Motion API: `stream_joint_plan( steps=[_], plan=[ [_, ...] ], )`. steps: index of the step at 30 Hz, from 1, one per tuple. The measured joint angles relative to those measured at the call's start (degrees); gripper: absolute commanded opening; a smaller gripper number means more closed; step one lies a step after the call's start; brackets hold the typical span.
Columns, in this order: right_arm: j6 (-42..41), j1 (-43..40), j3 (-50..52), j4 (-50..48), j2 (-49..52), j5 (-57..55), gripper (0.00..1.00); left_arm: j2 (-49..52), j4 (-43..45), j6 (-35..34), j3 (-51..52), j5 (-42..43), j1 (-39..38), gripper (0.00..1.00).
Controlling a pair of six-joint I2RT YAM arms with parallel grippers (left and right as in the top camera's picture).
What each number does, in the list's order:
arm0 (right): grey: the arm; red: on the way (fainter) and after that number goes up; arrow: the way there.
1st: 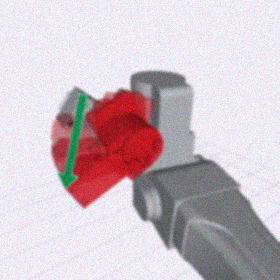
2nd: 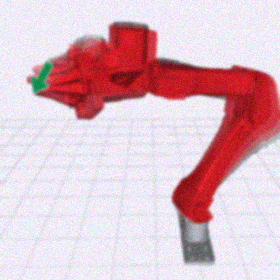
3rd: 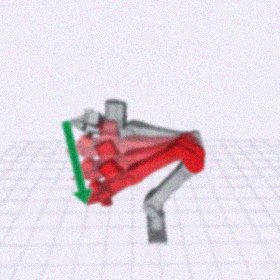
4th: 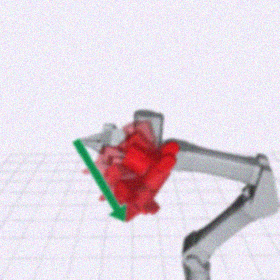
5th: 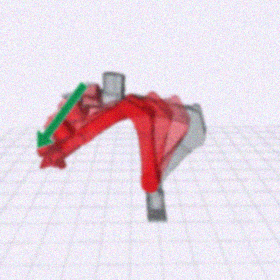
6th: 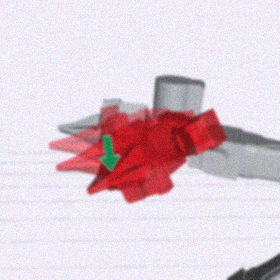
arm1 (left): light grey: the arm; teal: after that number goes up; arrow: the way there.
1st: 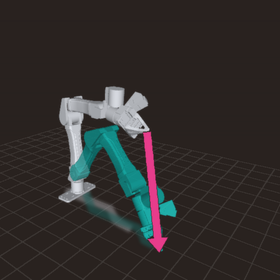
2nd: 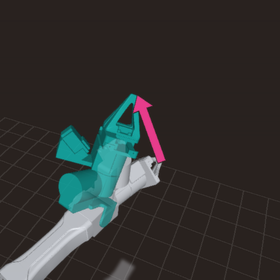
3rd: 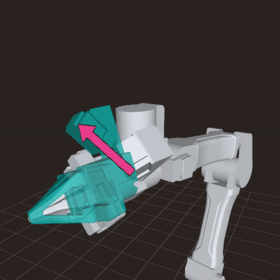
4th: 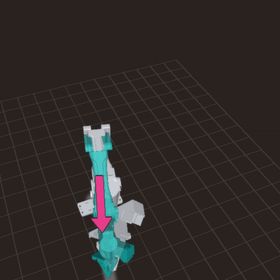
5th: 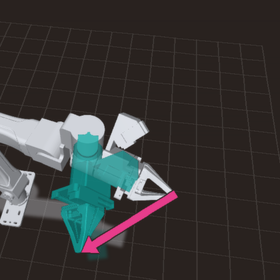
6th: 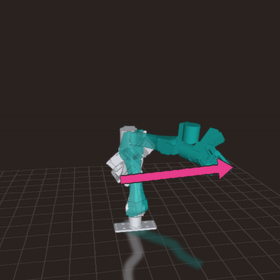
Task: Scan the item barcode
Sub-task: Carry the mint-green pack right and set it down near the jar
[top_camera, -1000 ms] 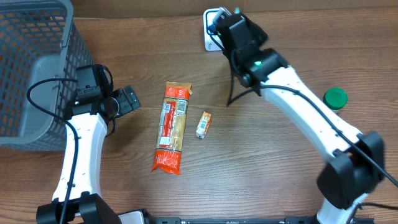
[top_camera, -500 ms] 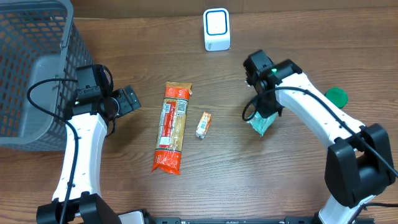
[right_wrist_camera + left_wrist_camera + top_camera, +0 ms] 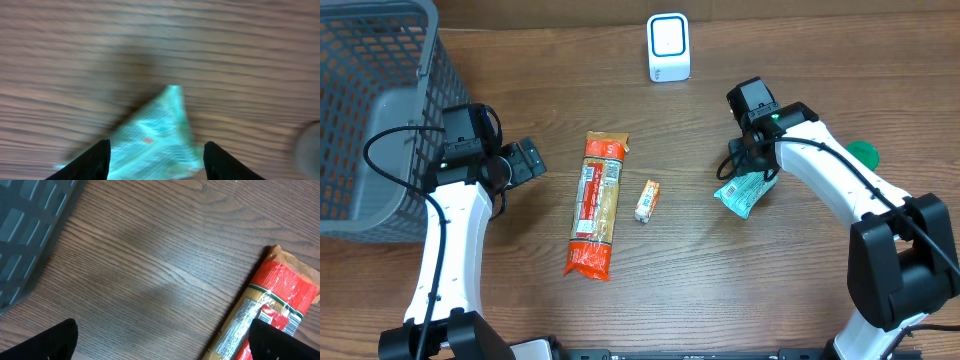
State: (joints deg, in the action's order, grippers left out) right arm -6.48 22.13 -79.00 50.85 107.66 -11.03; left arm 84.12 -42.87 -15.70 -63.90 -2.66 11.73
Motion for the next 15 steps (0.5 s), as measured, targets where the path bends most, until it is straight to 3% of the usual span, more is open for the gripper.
stream_joint_plan(
  steps=[3, 6, 15],
  plan=[
    [-5.44, 0.00, 0.00, -0.94, 0.00, 5.84, 0.32, 0.00, 0.00, 0.02, 0.00, 0.00, 0.00, 1.00],
    [-12.22, 0.07, 0.02, -1.14, 0.00, 10.40, 0.22, 0.00, 0.00, 0.00, 0.00, 0.00, 0.00, 1.00],
    [-23.06, 1.79, 7.50, -11.23, 0.00, 10.60, 0.21, 0.00, 0.02, 0.00, 0.00, 0.00, 0.00, 1.00]
  ],
)
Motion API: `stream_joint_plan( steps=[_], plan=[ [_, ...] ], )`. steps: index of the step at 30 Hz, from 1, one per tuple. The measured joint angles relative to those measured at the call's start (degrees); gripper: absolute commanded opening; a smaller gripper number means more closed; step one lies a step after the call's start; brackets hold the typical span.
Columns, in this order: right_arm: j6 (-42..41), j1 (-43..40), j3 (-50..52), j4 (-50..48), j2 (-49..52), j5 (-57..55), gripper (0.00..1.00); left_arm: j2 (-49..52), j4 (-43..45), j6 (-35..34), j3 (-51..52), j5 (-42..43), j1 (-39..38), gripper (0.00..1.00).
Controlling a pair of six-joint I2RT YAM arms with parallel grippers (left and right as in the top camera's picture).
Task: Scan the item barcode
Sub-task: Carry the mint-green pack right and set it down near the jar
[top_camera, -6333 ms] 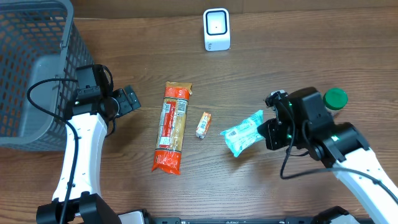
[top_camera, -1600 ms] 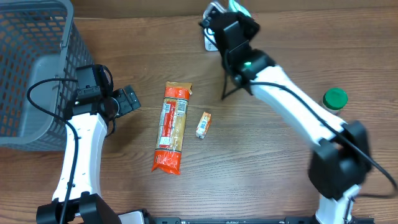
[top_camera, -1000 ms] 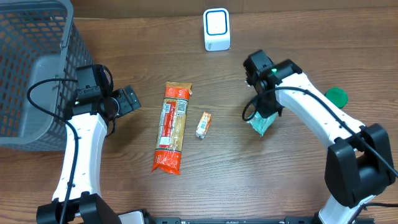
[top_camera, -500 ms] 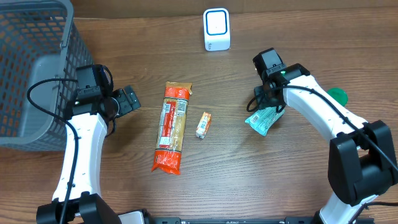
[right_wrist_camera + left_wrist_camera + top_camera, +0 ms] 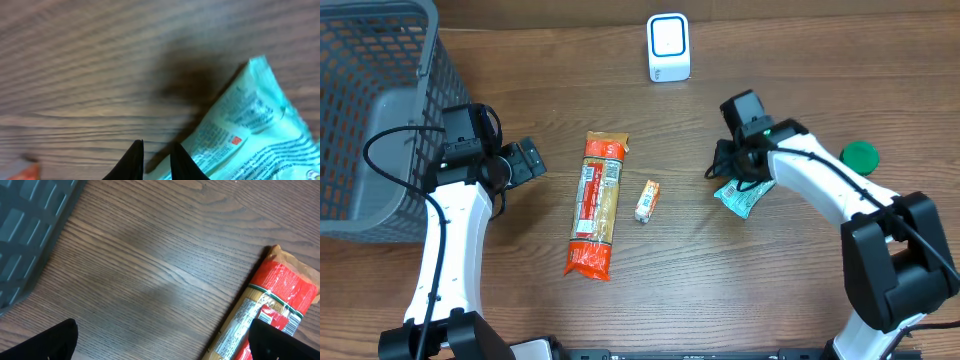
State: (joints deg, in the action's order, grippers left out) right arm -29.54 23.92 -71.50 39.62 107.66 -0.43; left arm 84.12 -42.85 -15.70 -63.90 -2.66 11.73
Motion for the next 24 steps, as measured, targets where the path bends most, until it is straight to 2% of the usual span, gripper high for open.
stream_joint_plan(
  steps=[8, 15, 20, 24],
  plan=[
    [-1.33, 0.22, 5.20, 0.02, -0.31, -5.90, 0.21, 0.00, -0.02, 0.02, 0.00, 0.00, 0.00, 1.00],
    [1.79, 0.11, 7.41, 7.26, -0.61, -14.99, 0.20, 0.00, -0.02, 0.00, 0.00, 0.00, 0.00, 1.00],
    [4.59, 0.11, 7.50, 11.32, -0.61, -16.44, 0.21, 0.00, -0.02, 0.00, 0.00, 0.00, 0.00, 0.99],
    [5.60, 0.09, 7.50, 15.74, -0.66, -13.27, 0.29, 0.00, 0.00, 0.02, 0.00, 0.00, 0.00, 1.00]
  ],
)
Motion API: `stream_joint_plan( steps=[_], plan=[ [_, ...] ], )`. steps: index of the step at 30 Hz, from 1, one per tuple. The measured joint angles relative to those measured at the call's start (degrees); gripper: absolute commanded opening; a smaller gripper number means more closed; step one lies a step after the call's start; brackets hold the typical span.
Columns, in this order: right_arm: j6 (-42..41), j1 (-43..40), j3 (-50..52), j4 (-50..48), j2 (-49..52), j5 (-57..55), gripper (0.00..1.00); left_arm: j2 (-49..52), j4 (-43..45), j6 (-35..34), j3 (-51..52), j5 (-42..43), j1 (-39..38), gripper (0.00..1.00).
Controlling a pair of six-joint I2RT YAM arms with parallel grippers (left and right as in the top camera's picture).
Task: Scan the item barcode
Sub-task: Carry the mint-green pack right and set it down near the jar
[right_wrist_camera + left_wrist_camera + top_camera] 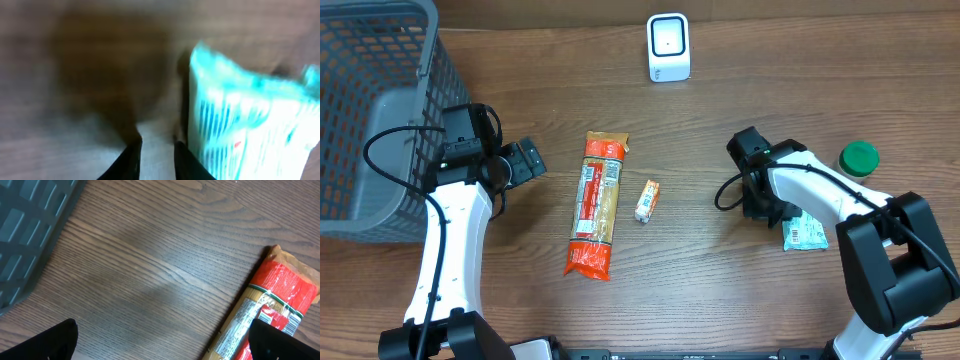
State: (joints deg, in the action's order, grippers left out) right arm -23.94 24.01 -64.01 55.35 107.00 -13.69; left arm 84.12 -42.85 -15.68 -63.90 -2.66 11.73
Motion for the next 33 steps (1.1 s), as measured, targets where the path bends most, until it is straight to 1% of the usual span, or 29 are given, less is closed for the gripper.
stream_joint_plan(
  steps=[1, 5, 14, 20, 27, 33],
  plan=[
    [-0.02, -0.02, -0.02, 1.20, -0.02, 0.68, 0.33, 0.00, -0.02, -0.02, 0.00, 0.00, 0.00, 1.00],
    [0.52, -0.02, 0.28, 6.64, 0.00, 2.97, 0.33, 0.00, -0.02, -0.02, 0.00, 0.00, 0.00, 1.00],
    [0.83, -0.20, 0.33, 4.37, 0.00, -1.49, 0.33, 0.00, -0.02, -0.02, 0.00, 0.00, 0.00, 1.00],
    [0.85, -2.58, 0.33, 4.33, 0.00, -3.85, 0.33, 0.00, -0.02, 0.00, 0.00, 0.00, 0.00, 0.99],
    [0.83, -4.15, 0.66, 7.56, 0.02, -3.69, 0.33, 0.00, -0.02, 0.00, 0.00, 0.00, 0.00, 1.00],
    [0.20, -4.15, 0.72, 4.50, 0.09, -3.45, 0.33, 0.00, -0.02, 0.00, 0.00, 0.00, 0.00, 1.00]
  ],
)
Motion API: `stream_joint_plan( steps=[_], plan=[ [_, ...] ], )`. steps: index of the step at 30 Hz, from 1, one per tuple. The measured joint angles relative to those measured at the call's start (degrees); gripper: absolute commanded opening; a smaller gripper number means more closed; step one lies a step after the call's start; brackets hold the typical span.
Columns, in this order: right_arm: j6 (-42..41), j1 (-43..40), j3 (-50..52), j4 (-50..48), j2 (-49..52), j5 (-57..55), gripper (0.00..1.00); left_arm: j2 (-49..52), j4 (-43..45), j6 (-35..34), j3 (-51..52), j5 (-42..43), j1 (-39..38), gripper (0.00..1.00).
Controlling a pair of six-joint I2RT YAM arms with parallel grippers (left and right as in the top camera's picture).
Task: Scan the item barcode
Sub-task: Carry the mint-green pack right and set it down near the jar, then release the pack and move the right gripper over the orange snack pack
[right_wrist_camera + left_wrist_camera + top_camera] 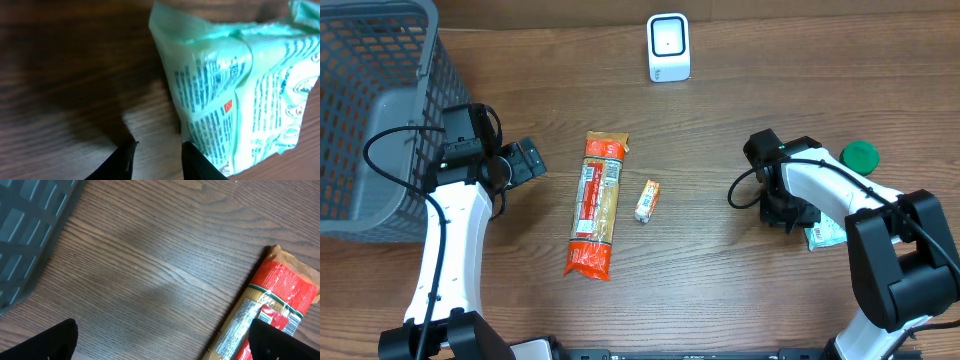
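Observation:
The mint-green packet [235, 85] with blue print lies flat on the wood; in the overhead view only its corner [826, 236] shows past the arm. My right gripper [159, 160] sits low at its left edge, jaws narrowly open over bare wood, with the right fingertip [197, 159] against the packet's side. Overhead, that right gripper [788, 212] is at the table's right. The white scanner [668, 47] stands at the back centre. My left gripper [162, 340] hangs wide open and empty above the table, shown overhead [525, 160] beside the basket.
A long red-and-tan pasta packet [598, 205] and a small orange snack bar [647, 200] lie mid-table. A grey mesh basket [370, 90] fills the back left corner. A green lid [860, 155] sits just behind the right arm.
The mint packet lies a little further right, and my right gripper has moved right with it. Its jaws stand slightly wider. The left arm has not moved.
My right gripper was open over the mint packet right of centre. Then its jaws were nearly together at the packet's left edge. Later the packet lay nearer the front right, gripper on its left, and now further right still. The left arm stayed put.

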State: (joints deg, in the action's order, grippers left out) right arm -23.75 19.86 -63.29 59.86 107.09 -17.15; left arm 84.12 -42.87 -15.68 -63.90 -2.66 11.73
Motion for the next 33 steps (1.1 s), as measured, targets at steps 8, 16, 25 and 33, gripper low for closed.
stream_joint_plan(
  steps=[8, 16, 25, 33],
  plan=[
    [-1.36, 1.44, -0.20, -10.56, -0.85, 20.74, 0.27, 0.00, 0.00, 0.00, 0.00, 0.00, 0.00, 1.00],
    [-6.64, 8.79, -3.37, -12.02, -0.70, 32.61, 0.40, 0.00, 0.00, 0.00, 0.00, 0.00, 0.00, 1.00],
    [-12.55, 13.42, -10.71, -18.67, -3.06, 34.56, 1.00, 0.00, 0.00, -0.02, 0.00, 0.00, 0.00, 1.00],
    [-18.75, 15.39, -10.69, -20.20, -3.06, 31.21, 0.83, 0.00, 0.00, -0.02, 0.00, 0.00, 0.00, 1.00]
  ],
)
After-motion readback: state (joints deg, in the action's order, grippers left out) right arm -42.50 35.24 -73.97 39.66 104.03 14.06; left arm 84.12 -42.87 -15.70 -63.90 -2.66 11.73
